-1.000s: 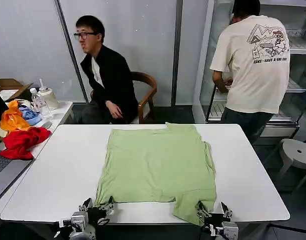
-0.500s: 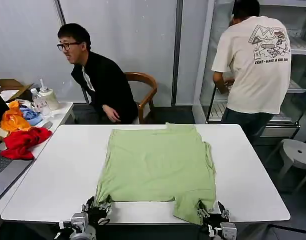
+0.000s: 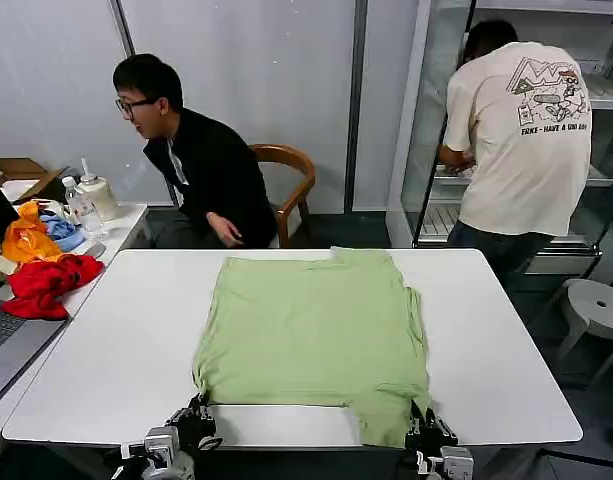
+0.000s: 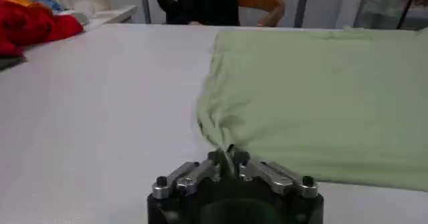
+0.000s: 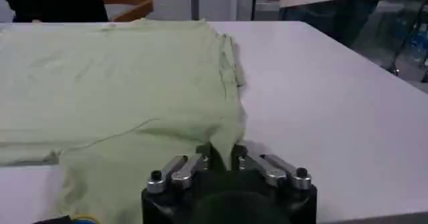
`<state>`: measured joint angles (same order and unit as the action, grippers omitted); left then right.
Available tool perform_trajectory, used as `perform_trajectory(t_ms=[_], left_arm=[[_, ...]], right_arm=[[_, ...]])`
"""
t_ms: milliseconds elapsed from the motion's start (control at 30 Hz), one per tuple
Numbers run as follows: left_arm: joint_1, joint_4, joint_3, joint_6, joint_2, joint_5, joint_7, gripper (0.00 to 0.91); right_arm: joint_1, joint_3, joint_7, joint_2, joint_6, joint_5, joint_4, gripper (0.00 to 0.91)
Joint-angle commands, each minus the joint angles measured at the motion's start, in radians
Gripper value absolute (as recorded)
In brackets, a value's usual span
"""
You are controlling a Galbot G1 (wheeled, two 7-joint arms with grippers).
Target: Fold and organize the clothes.
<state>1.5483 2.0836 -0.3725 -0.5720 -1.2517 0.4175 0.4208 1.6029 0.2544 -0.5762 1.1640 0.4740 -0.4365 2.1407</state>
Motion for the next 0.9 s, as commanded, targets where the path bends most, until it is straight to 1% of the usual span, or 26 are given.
perform_trajectory(t_ms=[33,333,533,633,700,900], left_arm=[[0.013,0.022,-0.003,-0.004,0.000,0.004,0.001,0.020],[0.103,0.200,-0.011,-0.005,0.017,0.007,0.013,0.020],[0.140,0.283,-0.017,-0.005,0.020,0.013,0.025,0.010],[0.143,0.315,-0.029,-0.005,0.028,0.016,0.026,0.020],[0.132,0.330,-0.034,-0.005,0.031,0.017,0.027,0.010],[0.106,0.312,-0.028,-0.005,0.028,0.018,0.026,0.020]], right_arm=[[0.004,0.003,-0.002,0.000,-0.006,0.006,0.032,0.000],[0.073,0.011,-0.017,-0.005,-0.006,0.032,0.181,0.000],[0.096,0.006,-0.019,-0.004,-0.009,0.065,0.238,0.000],[0.105,0.008,-0.020,-0.006,-0.009,0.070,0.269,0.000],[0.099,0.011,-0.017,-0.006,-0.013,0.088,0.277,0.000],[0.077,0.016,-0.018,-0.008,-0.011,0.092,0.258,0.000]])
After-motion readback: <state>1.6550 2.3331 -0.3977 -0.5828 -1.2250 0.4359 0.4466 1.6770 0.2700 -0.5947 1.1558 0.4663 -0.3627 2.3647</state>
